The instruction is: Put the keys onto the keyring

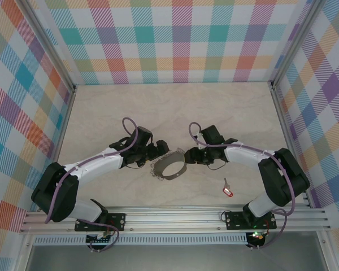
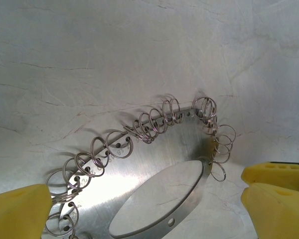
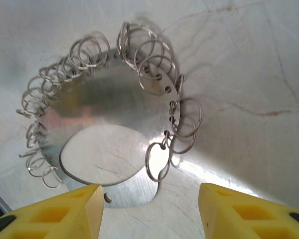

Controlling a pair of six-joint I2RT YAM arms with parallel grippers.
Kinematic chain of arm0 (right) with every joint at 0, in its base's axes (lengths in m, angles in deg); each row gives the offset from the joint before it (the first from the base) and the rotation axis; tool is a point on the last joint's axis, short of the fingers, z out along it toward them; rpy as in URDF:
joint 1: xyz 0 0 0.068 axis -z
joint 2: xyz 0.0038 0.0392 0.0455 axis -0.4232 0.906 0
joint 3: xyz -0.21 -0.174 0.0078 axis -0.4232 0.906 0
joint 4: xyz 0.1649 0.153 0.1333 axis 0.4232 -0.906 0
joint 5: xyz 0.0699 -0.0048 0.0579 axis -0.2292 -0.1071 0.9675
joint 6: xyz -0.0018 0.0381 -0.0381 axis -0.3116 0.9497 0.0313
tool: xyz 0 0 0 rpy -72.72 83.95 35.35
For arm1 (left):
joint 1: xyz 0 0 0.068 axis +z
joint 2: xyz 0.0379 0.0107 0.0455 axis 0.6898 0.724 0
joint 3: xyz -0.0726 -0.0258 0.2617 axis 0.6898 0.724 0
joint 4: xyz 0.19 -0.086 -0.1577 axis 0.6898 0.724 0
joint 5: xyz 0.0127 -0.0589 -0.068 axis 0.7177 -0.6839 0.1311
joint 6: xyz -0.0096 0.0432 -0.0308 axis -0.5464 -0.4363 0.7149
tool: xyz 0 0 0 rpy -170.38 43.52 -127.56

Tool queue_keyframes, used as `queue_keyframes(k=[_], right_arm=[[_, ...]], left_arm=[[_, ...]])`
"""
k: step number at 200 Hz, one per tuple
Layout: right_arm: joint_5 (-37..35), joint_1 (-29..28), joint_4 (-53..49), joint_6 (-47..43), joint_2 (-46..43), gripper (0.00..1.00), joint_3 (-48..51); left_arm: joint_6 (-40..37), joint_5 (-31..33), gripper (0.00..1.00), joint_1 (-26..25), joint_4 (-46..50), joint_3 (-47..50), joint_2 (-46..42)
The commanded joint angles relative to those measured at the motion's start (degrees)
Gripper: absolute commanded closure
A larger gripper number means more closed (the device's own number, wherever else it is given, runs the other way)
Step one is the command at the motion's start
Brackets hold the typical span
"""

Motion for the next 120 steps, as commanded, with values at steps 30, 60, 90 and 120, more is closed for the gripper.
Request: queue_keyframes(k=[30, 60, 90, 120], right_arm=[[-2.44, -1.89, -1.6, -1.55, 1.5, 0.54, -0.25], [-3.08, -2.66, -1.36, -1.88, 3.77, 0.58, -1.74], [-3.58, -2.8, -0.82, -1.98, 5.49, 0.61, -2.64], [-4.35, -2.92, -0.77, -2.22, 6.73, 0.63, -3.72]], left_arm=[[-1.57, 1.56, 0.0, 0.79, 1.22, -3.84, -1.05], [-1.74, 1.54, 0.0, 0.95, 1.26, -4.64, -1.02], [-1.74, 1.44, 0.0, 0.97, 1.2, -4.66, -0.9], [-1.73, 1.25, 0.0, 1.07, 1.27, -4.8, -0.71]])
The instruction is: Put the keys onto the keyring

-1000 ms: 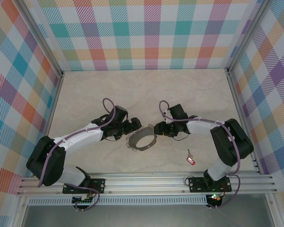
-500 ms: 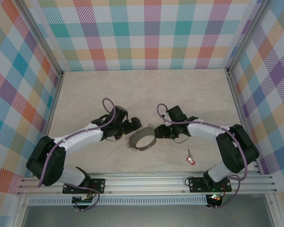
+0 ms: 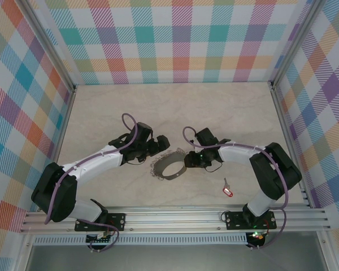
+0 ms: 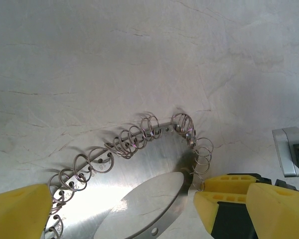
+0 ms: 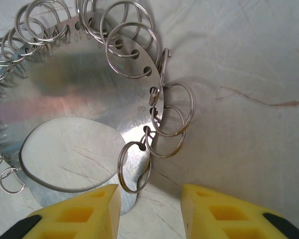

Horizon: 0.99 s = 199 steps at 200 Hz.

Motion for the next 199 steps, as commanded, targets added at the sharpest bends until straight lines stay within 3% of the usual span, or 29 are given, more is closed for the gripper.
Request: queue_keyframes(k=[1, 199], right_arm=[[-1.18, -0.48, -0.03, -1.39, 1.52, 0.64, -2.26], [-1.12, -0.46, 0.31, -1.88, 5.37, 0.8, -5.22]], left_arm=[[-1.07, 0.23, 0.0, 0.71, 0.59, -1.53, -0.73], [-1.36, -0.91, 0.0, 1.58, -0.11, -1.24, 0.17]])
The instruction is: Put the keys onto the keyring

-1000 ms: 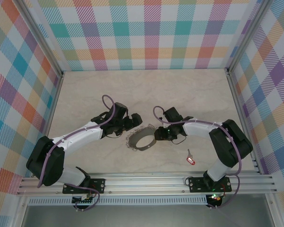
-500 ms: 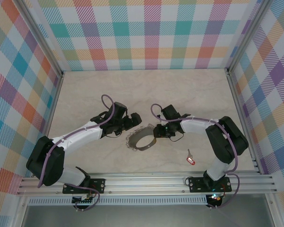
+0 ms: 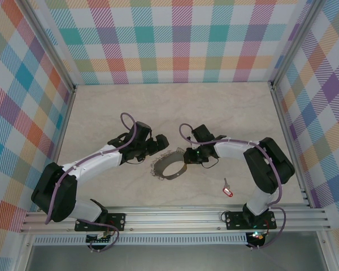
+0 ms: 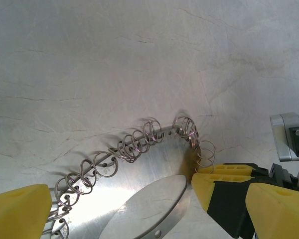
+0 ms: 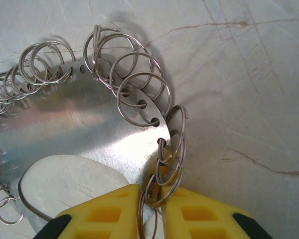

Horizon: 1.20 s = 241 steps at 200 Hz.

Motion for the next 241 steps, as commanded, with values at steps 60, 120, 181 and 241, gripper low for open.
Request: queue_keyframes(k=[60, 120, 181, 241], right_arm=[[-0.34, -0.37, -0.7, -0.75, -0.82, 0.75, 0.26], [-0.81, -0.37, -0.76, -0.65, -2.03, 0.75, 1.49], [-1.3, -0.37, -0.5, -0.66, -2.02, 0.78, 2.2], [-1.39, -0.37, -0.46, -0.74, -2.05, 0.81, 2.37]], left_arm=[[-1.07, -0.94, 0.0, 0.82, -0.23, -1.28, 0.25], [-1.13, -0.98, 0.0, 0.78, -0.19, -1.26, 0.26], [-0.92, -0.94, 0.0, 0.84, -0.25, -1.28, 0.29], [-0.96, -0.99, 0.0, 0.8, -0.31, -1.37, 0.45]])
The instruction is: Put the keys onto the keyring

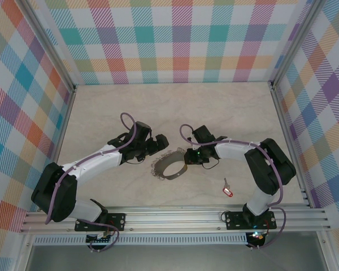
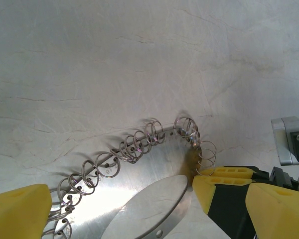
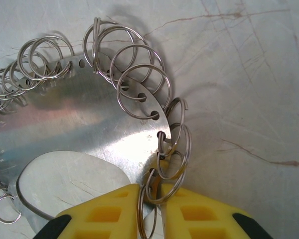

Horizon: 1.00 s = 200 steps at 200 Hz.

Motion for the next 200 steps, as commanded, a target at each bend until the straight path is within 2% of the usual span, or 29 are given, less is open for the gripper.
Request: queue_keyframes(k=[1, 43, 119, 200], right_arm=[[-0.8, -0.3, -0.9, -0.74, -1.14, 0.81, 1.24], [-1.15, -0.3, -1.51, -1.08, -1.91, 1.0, 1.51], [-0.97, -0.22, -4.29, -5.18, -6.94, 1.0, -0.02], [1.74, -0.17, -0.48, -2.76, -1.78, 1.0, 1.95]], left_arm=[[-0.94, -0.92, 0.0, 0.74, -0.32, -1.37, 0.46], [-0.94, -0.8, 0.0, 0.74, -0.21, -1.61, 0.22], [-1.68, -0.47, 0.0, 0.73, 0.63, -3.75, 0.08], [-1.78, -0.8, 0.0, 0.75, 0.32, -3.4, 0.03]])
